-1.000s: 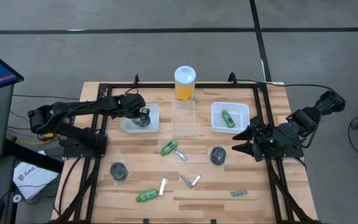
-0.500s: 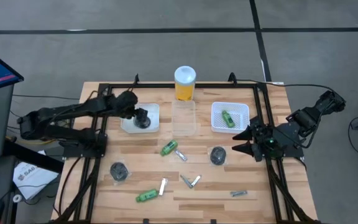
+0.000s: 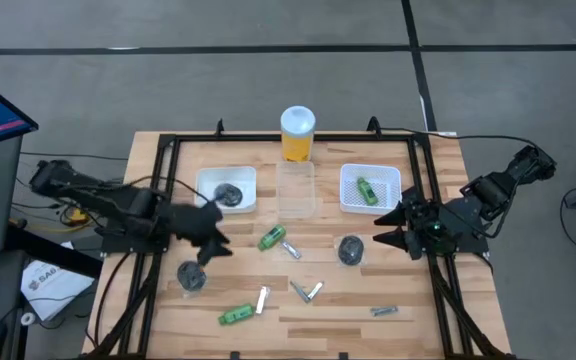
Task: Pick & Place Travel size toiletries
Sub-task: Put the black hairbrush into the left white bin
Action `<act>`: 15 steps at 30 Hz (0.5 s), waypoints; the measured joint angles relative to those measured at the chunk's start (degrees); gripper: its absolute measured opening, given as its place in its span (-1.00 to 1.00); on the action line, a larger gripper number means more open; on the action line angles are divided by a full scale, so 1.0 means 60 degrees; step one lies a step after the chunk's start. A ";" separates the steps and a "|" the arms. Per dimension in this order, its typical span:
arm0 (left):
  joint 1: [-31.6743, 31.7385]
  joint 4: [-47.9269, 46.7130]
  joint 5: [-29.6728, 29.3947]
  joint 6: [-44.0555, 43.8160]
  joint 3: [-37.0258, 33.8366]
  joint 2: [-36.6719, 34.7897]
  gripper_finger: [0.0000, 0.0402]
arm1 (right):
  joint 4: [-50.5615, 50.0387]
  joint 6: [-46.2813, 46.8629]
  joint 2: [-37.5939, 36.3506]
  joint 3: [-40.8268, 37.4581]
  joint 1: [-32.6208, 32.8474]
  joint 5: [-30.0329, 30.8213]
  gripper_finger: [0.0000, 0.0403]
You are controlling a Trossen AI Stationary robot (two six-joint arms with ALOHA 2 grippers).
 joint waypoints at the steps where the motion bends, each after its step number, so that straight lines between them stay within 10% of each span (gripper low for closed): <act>1: -0.0330 -0.0168 -0.0216 -0.0111 0.0000 0.0138 0.10 | 0.0001 0.0053 0.0000 0.0000 -0.0002 0.0001 0.34; 15: -0.1708 -0.2781 0.0136 -0.1184 0.0139 0.3118 0.01 | 0.0002 0.0262 0.0004 0.0000 -0.0002 0.0000 0.34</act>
